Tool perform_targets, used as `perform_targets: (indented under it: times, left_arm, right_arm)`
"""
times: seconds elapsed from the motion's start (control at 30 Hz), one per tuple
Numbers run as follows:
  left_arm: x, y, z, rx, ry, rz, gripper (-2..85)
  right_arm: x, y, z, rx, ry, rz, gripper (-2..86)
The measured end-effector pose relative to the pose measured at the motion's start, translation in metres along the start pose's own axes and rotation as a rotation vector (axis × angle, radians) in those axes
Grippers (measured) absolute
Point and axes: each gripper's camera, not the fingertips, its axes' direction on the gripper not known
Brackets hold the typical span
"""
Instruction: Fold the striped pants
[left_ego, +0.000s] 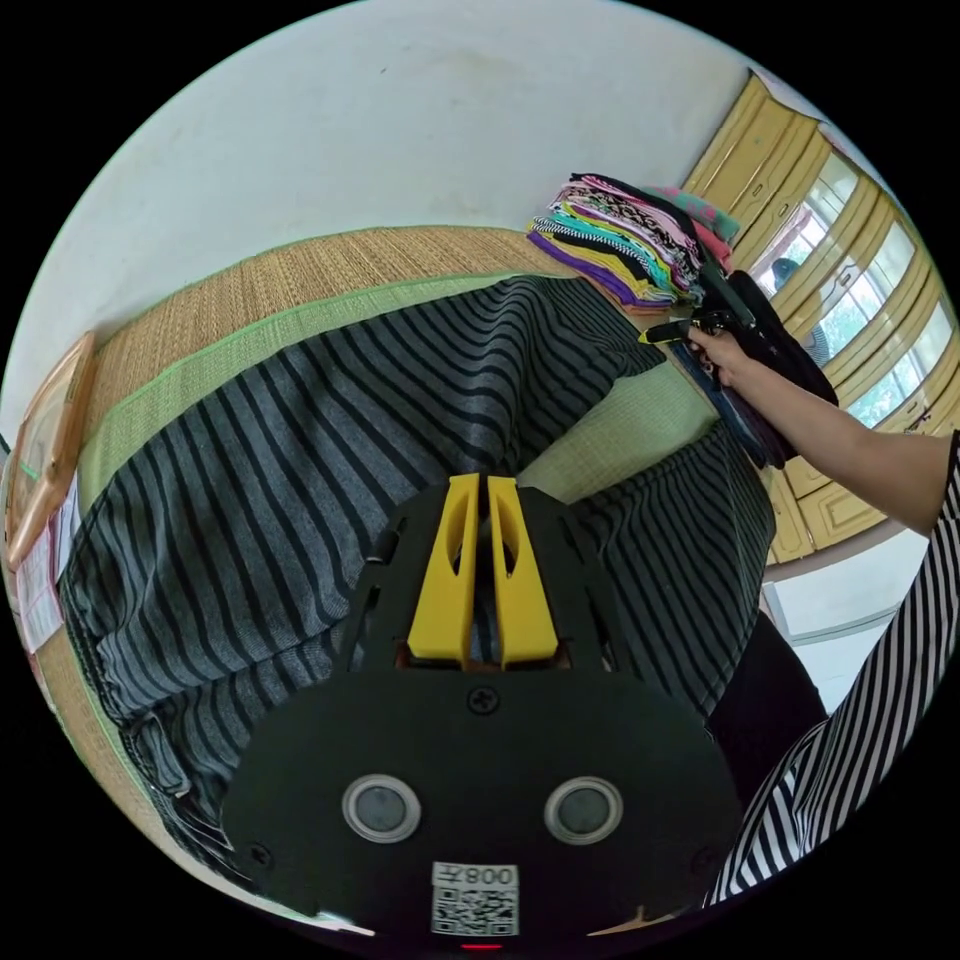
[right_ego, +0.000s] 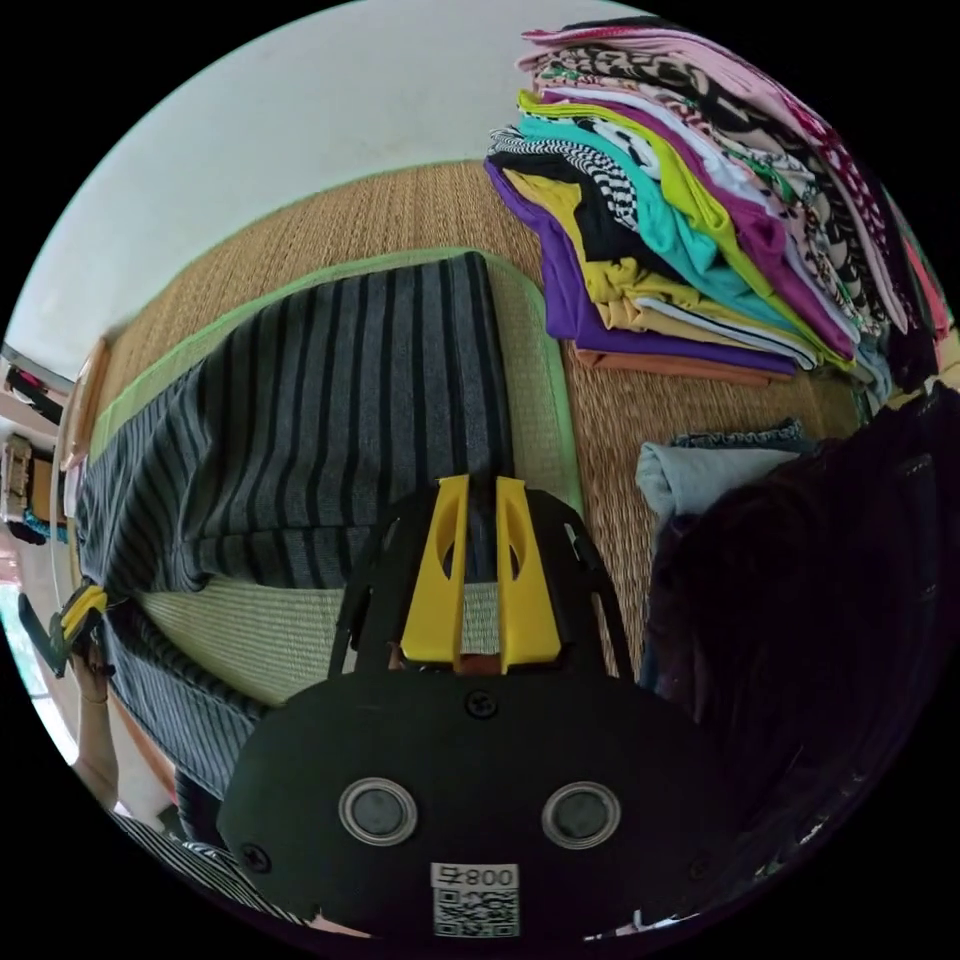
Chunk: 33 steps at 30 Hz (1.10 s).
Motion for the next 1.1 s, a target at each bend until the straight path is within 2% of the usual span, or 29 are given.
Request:
perform_targets:
  times: [0.13, 0.23, 0.33, 0.5, 0.57, 0.7, 0.77, 0.87, 1.07, 1.1]
  left_arm:
    - [-0.013, 0.003, -0.006, 0.032, 0.04, -0.048, 1.4]
    - [-0.02, 0.004, -0.017, 0.073, 0.053, -0.072, 1.4]
    - [-0.027, 0.003, -0.028, 0.115, 0.069, -0.09, 1.3]
    - [-0.025, 0.004, -0.046, 0.152, 0.057, -0.027, 0.8]
    - [-0.017, 0.008, -0.041, 0.084, 0.033, 0.05, 0.7]
    - [-0.014, 0.016, -0.014, -0.088, 0.022, 0.109, 0.7]
    - [-0.019, 0.019, -0.008, -0.124, 0.056, 0.064, 0.8]
    - [-0.022, 0.019, -0.015, -0.125, 0.073, 0.063, 1.4]
    - [-0.03, 0.015, -0.052, 0.006, 0.128, 0.066, 2.6]
    - [-0.032, 0.014, -0.055, 0.022, 0.137, 0.063, 2.6]
  right_arm:
    - [0.003, -0.01, -0.005, -0.037, -0.004, -0.037, 0.3]
    - [0.015, -0.013, -0.025, 0.005, -0.029, -0.027, -0.2]
    - [0.026, -0.015, -0.061, 0.086, -0.101, -0.029, -0.3]
    - [0.047, -0.001, -0.154, 0.334, -0.268, -0.051, -0.2]
    - [0.056, 0.011, -0.171, 0.388, -0.304, -0.044, -0.1]
    - [0.076, 0.026, -0.133, 0.199, -0.318, 0.011, 0.0]
    - [0.078, 0.032, -0.111, 0.102, -0.293, 0.045, 0.0]
    - [0.055, 0.032, -0.118, 0.068, -0.171, 0.021, 0.1]
    - [0.004, 0.028, -0.172, 0.149, 0.07, -0.035, 0.0]
    - [-0.006, 0.029, -0.181, 0.172, 0.045, -0.052, 0.0]
